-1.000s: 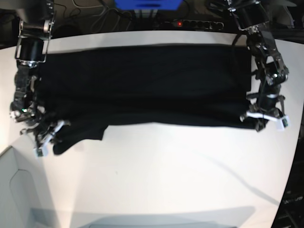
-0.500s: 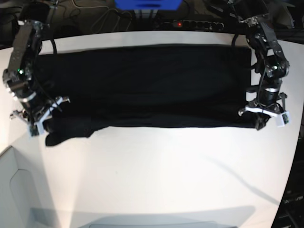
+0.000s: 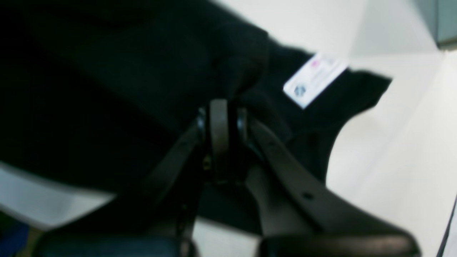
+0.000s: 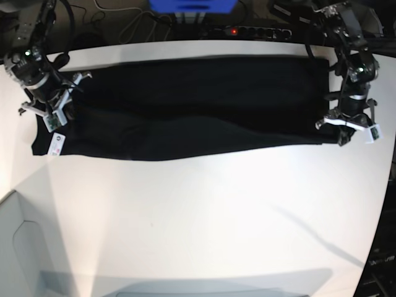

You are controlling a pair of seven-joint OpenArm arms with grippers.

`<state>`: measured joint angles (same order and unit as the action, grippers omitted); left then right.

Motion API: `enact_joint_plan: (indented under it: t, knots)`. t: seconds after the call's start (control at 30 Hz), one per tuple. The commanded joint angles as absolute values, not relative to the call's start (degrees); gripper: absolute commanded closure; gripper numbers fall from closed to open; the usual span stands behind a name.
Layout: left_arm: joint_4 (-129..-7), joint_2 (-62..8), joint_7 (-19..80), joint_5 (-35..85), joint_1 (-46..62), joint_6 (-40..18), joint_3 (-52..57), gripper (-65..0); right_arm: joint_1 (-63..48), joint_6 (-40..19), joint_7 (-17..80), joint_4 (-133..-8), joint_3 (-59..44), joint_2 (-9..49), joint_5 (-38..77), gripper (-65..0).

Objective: Fold the T-shirt properly
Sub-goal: 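Grasp the folded bundle's corners and drag it toward the robot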

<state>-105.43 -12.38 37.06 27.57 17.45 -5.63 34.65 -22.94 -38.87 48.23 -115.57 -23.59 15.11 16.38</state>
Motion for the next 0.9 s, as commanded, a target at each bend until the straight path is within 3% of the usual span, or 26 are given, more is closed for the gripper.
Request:
enact_joint_plan:
  t: [0.0, 0.27, 0.5, 0.57, 0.87]
  knots:
    - [-106.7, -13.1, 35.5, 27.8, 18.1, -5.7, 34.8, 0.0, -23.9, -40.0, 47.2, -116.6, -24.0, 15.7, 16.7, 0.0]
    - [-106.2, -11.6, 35.5, 27.8, 19.8, -5.7, 34.6, 0.0, -26.5, -40.0, 47.7, -116.4, -24.0, 16.0, 16.7, -2.0]
    - [-106.2, -11.6, 35.6, 27.8, 19.8, -5.7, 34.6, 0.0, -25.4, -40.0, 47.3, -116.4, -29.7, 15.1, 16.7, -34.0]
    - [-106.2, -11.6, 35.6, 27.8, 19.8, -5.7, 34.6, 0.0, -22.9, -40.0, 47.5, -116.3, -33.4, 13.1, 16.7, -40.2]
    - [-106.3, -11.6, 35.6, 27.8, 20.4, -5.7, 34.6, 0.0, -13.1, -40.0, 47.8, -102.6, -37.4, 13.0, 16.7, -41.8]
